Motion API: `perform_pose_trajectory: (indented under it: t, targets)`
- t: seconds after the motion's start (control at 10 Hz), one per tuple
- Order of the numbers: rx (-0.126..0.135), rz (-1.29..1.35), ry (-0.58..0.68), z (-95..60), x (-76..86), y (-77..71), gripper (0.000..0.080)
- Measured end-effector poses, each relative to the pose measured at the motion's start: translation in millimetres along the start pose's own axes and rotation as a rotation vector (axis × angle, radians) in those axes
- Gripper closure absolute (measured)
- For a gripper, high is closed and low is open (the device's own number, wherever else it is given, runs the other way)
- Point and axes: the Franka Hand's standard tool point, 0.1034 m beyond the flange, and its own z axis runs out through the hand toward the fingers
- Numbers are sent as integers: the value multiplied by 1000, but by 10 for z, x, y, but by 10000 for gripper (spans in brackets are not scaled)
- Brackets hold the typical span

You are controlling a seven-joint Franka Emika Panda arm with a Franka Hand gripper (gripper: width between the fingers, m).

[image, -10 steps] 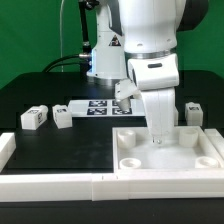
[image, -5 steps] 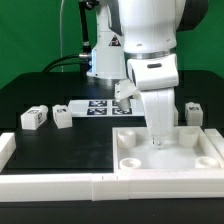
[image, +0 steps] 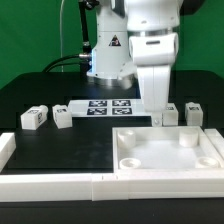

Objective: Assemble one leg

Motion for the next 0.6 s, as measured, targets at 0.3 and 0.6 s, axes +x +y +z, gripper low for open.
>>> perform_pose_trajectory:
  t: [0.3,0.6]
  targets:
    - [-1,56,-3,-22,-14,-27,150]
    - [1,264,1,-20,-7,-32,150]
